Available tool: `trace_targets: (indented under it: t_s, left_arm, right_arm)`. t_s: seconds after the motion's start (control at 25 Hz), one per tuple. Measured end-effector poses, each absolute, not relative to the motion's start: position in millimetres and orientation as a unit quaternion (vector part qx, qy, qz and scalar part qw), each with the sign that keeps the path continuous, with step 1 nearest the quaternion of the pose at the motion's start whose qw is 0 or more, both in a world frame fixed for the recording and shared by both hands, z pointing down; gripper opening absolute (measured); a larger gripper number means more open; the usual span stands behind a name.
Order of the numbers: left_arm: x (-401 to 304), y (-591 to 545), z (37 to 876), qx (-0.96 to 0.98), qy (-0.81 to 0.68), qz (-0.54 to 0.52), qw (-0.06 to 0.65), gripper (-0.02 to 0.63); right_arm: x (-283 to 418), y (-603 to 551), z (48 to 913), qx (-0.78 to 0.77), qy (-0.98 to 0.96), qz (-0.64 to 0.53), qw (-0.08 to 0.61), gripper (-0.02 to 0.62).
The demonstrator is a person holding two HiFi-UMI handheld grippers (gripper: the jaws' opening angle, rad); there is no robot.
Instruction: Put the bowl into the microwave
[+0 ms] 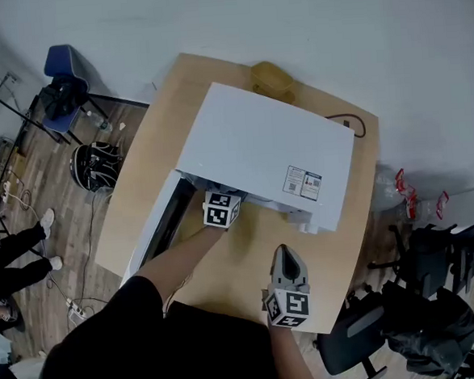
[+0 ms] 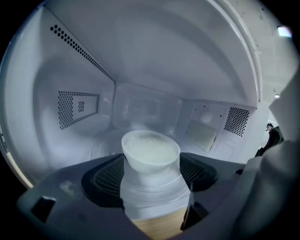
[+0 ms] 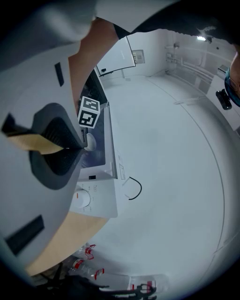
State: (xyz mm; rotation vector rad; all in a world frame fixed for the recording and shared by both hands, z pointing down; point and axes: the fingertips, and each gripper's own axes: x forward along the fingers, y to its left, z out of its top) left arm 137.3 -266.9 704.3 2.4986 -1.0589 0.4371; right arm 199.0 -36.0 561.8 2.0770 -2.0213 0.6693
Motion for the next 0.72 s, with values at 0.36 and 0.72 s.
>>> trace_targets:
  t_s: [0.36,0.72]
  left_arm:
    - [145,-271,714,0.887,-0.381,0.169,0.199,0.365]
    - [134,-258,702,0.889,-0.376,0.158,0.21,0.365]
  right_arm:
    - [204,-30,565,0.699,-0.672,0.229,0.087,0.06]
    - [197,-18,558,0.703,-0.67,0.225,0.084,0.06]
